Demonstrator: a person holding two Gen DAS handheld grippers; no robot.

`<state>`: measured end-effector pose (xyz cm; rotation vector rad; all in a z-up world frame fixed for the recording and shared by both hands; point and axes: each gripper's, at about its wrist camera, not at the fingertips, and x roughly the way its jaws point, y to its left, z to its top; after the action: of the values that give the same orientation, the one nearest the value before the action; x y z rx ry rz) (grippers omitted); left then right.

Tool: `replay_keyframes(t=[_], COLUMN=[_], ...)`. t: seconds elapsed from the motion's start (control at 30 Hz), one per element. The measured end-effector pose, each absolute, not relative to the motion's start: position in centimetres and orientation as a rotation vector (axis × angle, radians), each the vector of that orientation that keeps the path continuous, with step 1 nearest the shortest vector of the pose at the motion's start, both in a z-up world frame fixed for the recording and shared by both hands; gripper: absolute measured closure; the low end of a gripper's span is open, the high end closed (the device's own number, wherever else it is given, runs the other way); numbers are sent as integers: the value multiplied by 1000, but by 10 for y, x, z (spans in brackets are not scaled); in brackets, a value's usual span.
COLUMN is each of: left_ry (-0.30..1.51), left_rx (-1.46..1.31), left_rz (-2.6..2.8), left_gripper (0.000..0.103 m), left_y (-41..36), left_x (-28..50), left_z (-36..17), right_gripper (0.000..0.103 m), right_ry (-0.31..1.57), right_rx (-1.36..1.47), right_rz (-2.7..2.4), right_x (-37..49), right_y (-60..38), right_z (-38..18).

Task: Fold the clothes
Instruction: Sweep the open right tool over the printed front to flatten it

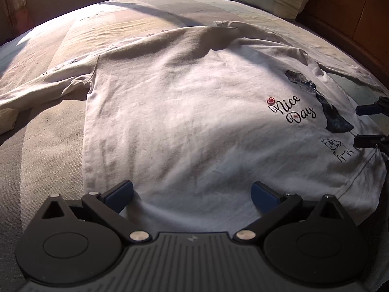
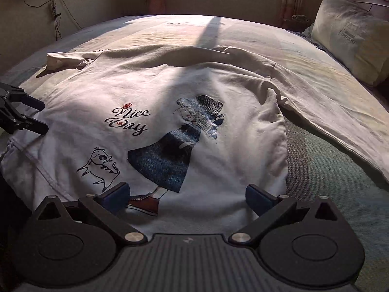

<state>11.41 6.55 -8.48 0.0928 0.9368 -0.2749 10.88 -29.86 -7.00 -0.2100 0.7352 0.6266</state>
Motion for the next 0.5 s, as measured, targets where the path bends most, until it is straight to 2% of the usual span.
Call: replay_keyframes(t=[0.13, 0.23, 0.33, 0.5], left_ry=[945, 972, 987, 1017], left_rx=[91, 103, 152, 161], left_rz=[-265, -263, -284, -294], left_gripper=[1, 1, 0, 1], left_y=[65, 66, 72, 84], left_x=[115, 109, 88, 64], left_z=[-85, -83, -82, -72], right_gripper=[0, 0, 0, 0], right_ry=[654, 662, 722, 702], right_rx=[-218, -318, -334, -308], right_rz=[700, 717, 707, 682], right_x=[98, 97, 91, 54], right_y=[-262, -222, -223, -265], right_z=[-55, -65, -83, -85])
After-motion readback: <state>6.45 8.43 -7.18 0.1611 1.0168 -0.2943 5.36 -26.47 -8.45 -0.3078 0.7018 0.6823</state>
